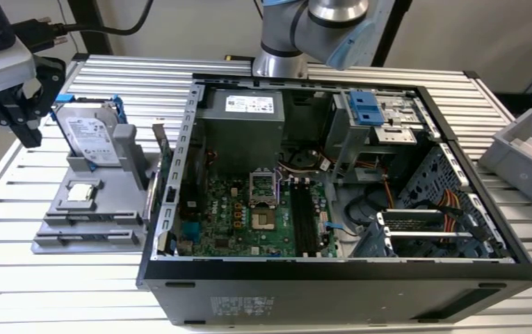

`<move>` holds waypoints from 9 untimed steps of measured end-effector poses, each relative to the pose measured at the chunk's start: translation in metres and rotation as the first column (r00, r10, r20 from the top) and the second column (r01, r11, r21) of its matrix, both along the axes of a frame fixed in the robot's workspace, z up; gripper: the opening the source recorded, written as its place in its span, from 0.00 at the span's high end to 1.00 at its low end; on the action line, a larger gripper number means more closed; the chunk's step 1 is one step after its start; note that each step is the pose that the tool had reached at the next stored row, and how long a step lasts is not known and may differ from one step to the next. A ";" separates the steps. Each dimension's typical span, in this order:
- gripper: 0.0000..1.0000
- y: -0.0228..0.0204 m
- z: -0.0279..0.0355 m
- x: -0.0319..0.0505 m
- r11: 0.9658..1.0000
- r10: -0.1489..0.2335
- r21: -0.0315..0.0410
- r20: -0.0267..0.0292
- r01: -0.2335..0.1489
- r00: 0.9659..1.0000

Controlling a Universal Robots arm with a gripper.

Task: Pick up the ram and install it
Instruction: 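Pick up the ram and move it above insertion slot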

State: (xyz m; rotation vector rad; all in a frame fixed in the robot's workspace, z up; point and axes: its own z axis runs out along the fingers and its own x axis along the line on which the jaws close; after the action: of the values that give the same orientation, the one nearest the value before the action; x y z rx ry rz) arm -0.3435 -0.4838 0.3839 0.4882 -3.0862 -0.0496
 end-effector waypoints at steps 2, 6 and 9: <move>1.00 0.0000 0.0000 0.0000 1.000 0.000 0.000 0.000 0.000 1.000; 1.00 0.0002 -0.0001 -0.0001 1.000 0.003 0.000 0.000 -0.003 1.000; 1.00 0.0003 0.0000 -0.0001 1.000 0.013 0.000 0.000 -0.013 1.000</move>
State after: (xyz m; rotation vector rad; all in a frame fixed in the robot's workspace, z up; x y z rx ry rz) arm -0.3436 -0.4836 0.3839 0.5086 -3.0827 -0.0494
